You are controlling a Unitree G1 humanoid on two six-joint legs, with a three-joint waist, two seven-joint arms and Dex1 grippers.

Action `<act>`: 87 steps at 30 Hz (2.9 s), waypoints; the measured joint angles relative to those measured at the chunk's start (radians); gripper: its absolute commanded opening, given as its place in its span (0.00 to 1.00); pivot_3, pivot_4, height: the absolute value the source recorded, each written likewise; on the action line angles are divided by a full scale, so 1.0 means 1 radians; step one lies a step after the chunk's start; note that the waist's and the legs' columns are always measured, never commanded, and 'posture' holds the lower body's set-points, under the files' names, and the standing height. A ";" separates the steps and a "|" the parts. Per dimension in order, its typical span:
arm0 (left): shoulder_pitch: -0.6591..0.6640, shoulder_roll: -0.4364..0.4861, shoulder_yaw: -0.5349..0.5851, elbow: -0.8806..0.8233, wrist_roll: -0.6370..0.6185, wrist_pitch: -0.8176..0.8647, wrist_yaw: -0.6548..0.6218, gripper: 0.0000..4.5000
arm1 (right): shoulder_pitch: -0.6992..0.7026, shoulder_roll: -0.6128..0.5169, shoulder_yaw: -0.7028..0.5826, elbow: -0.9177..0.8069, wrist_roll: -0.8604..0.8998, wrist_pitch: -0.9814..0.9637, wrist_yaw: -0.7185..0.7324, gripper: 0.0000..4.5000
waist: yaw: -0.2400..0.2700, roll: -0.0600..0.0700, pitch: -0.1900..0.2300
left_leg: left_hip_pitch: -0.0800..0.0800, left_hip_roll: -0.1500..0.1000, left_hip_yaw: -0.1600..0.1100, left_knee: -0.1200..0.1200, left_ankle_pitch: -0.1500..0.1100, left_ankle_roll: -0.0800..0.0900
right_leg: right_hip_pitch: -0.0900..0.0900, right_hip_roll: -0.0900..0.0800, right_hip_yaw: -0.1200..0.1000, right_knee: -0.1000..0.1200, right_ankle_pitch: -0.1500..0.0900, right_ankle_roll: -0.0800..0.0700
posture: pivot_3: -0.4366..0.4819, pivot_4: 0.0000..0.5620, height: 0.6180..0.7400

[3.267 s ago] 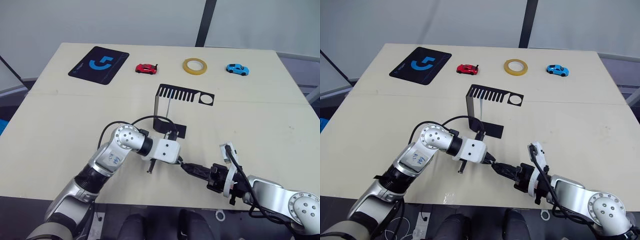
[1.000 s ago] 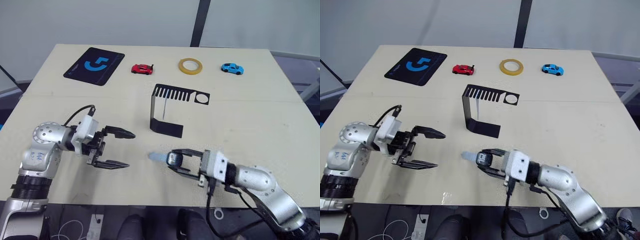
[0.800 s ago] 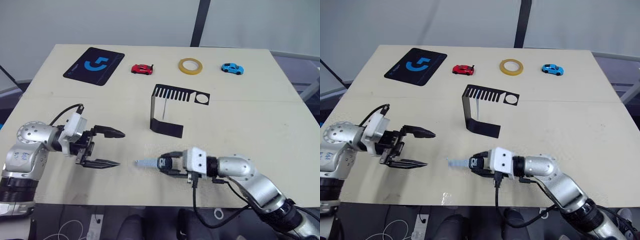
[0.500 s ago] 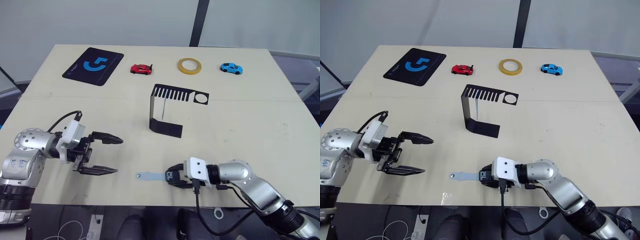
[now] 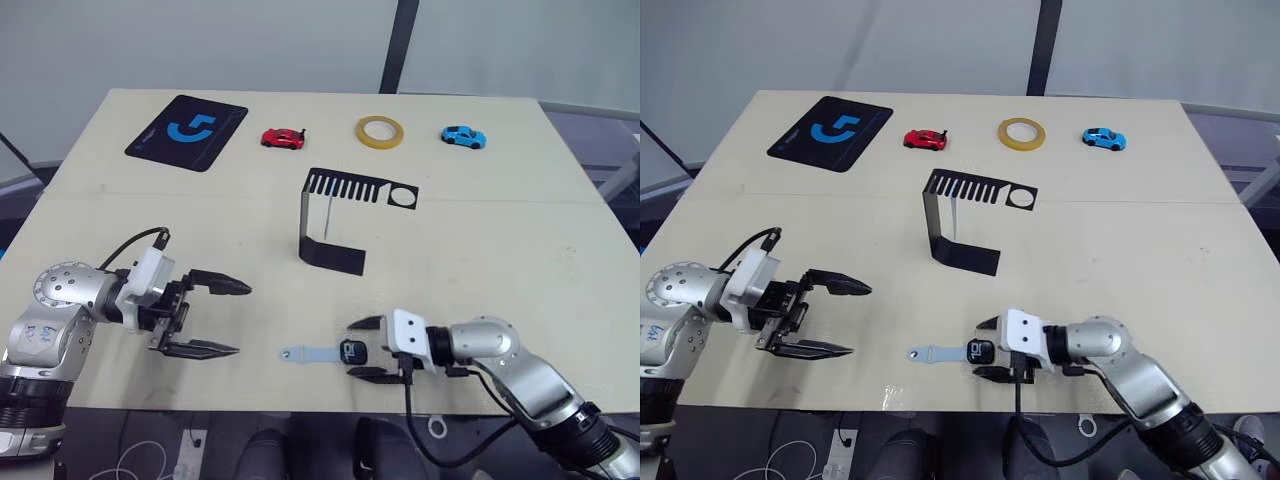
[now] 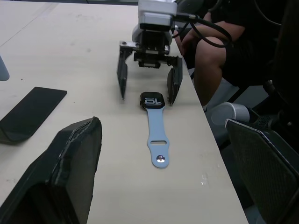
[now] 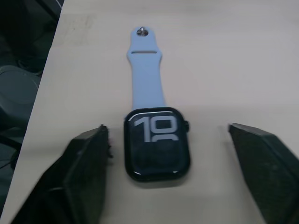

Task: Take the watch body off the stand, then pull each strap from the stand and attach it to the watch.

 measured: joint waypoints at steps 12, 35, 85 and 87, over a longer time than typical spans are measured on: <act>0.096 0.015 0.172 0.242 0.059 -0.078 0.102 1.00 | 0.721 -0.031 -0.826 -0.056 0.249 -0.240 0.196 0.99 | 0.021 0.000 0.000 | 0.004 0.001 0.002 -0.001 -0.002 -0.001 | 0.002 0.001 0.000 -0.007 0.000 0.000 | 0.48 0.27 0.97; 0.158 -0.160 0.234 -0.004 0.034 0.001 0.390 1.00 | 0.322 0.101 -0.570 -0.033 0.314 0.049 -0.147 0.87 | -0.004 -0.001 -0.001 | 0.017 0.002 0.004 -0.012 -0.002 -0.004 | 0.002 -0.003 0.003 0.003 -0.001 -0.002 | 0.48 0.27 0.97; 0.110 -0.679 -0.190 -0.321 0.416 0.016 1.173 0.73 | -0.342 0.490 -0.123 0.633 -0.042 0.045 -0.295 0.00 | -0.028 -0.001 -0.002 | 0.017 0.002 0.005 -0.012 -0.001 -0.004 | 0.003 -0.003 0.003 0.002 -0.001 -0.002 | 0.48 0.27 0.97; 0.087 -0.707 -0.205 -0.283 0.453 0.032 1.219 0.73 | -0.344 0.490 -0.122 0.633 -0.042 0.048 -0.290 0.00 | -0.028 -0.001 -0.002 | 0.016 0.002 0.005 -0.012 -0.001 -0.004 | 0.003 -0.002 0.002 0.002 -0.001 -0.002 | 0.48 0.27 0.97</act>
